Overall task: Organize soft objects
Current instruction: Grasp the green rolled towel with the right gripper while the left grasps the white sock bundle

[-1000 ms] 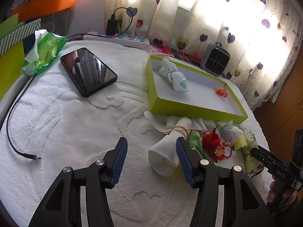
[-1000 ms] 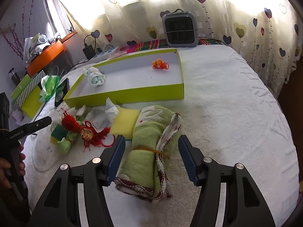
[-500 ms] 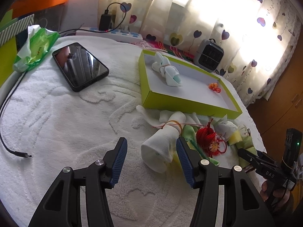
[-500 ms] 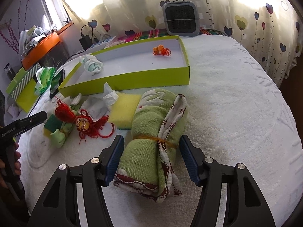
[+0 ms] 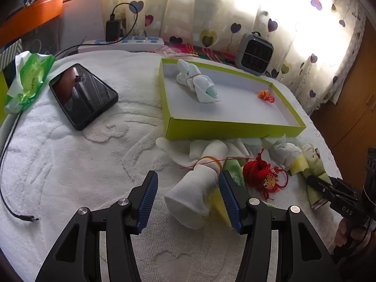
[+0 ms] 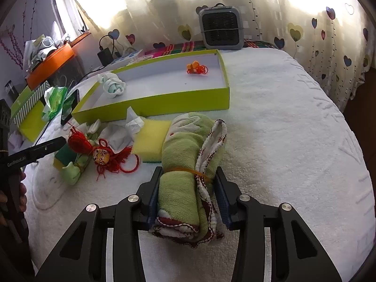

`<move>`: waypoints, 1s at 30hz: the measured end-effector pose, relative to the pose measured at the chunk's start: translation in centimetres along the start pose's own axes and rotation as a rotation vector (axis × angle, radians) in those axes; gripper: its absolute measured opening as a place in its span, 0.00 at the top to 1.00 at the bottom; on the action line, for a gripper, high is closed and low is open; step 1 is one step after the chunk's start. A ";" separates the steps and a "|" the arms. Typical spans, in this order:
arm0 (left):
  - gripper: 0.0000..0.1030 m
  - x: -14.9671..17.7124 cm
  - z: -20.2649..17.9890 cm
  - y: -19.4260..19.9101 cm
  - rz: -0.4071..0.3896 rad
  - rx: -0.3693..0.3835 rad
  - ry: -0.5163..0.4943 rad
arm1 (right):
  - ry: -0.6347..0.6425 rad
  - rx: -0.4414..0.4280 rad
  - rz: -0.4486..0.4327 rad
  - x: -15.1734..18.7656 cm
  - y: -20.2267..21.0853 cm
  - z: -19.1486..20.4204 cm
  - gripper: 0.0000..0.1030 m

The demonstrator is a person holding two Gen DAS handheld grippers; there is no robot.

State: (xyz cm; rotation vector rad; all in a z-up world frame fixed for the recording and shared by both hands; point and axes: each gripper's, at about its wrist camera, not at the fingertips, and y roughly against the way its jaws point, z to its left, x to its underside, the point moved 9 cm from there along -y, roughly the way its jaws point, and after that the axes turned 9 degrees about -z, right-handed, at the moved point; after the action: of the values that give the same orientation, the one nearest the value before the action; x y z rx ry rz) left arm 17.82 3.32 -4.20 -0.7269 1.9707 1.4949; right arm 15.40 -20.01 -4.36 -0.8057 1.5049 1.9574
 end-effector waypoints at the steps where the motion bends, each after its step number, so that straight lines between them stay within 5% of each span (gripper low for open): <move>1: 0.48 -0.1 0.0 -0.1 0.004 -0.002 -0.002 | 0.000 0.000 -0.001 0.0 0.0 0.0 0.59; 24: 0.49 0.0 -0.8 -2.1 0.067 0.040 -0.040 | -0.027 -0.022 -0.016 -0.1 0.0 -0.1 0.60; 30: 0.61 0.0 -1.0 -1.9 0.054 0.068 -0.026 | -0.032 -0.023 -0.017 -0.1 0.0 0.0 0.60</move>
State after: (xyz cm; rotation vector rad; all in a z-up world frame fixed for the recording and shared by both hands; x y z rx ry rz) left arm 19.00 1.89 -5.24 -0.6270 2.0263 1.4537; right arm 15.49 -20.04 -4.25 -0.7911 1.4552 1.9696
